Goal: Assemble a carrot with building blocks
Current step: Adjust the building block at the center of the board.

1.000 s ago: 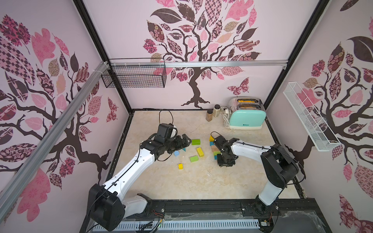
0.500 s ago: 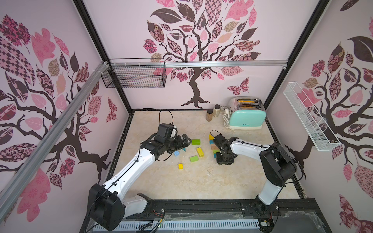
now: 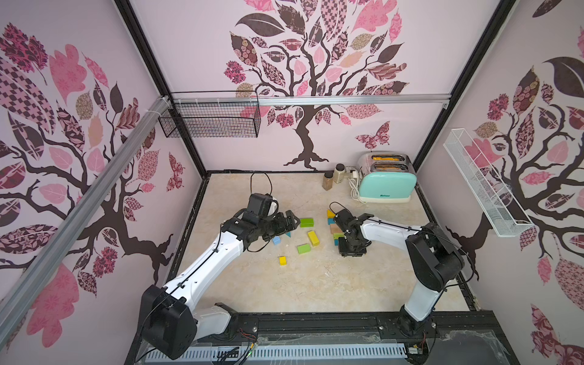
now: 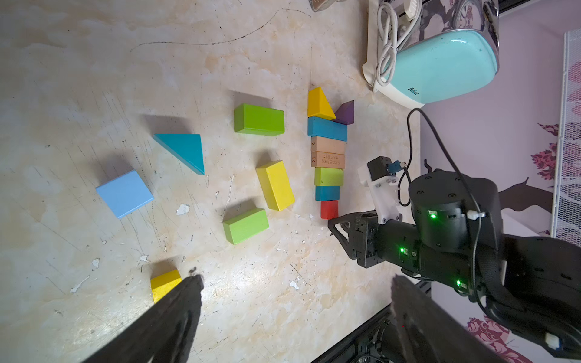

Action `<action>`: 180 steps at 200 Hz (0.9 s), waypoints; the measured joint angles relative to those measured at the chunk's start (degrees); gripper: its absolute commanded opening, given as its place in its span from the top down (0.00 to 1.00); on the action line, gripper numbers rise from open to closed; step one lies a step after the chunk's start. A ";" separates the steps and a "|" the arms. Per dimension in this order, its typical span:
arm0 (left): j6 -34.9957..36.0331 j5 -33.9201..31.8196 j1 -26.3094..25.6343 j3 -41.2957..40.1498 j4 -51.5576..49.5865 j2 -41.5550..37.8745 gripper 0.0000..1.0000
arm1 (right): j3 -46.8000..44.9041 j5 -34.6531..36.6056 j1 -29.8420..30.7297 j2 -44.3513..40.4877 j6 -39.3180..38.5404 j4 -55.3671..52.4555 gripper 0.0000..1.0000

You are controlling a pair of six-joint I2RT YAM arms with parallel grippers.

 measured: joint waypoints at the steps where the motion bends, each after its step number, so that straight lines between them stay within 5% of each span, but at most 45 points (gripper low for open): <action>1: -0.02 0.00 0.00 0.00 0.00 0.04 0.02 | 0.00 0.00 0.00 -0.02 0.00 0.00 0.61; 98: 0.04 0.11 0.00 0.02 0.37 1.05 0.02 | 1.27 -0.61 -0.11 -3.67 -1.75 -2.84 0.46; 180: 0.20 0.15 0.00 1.53 0.44 1.05 0.02 | 24.94 1.11 -6.62 0.48 -5.44 -7.61 0.46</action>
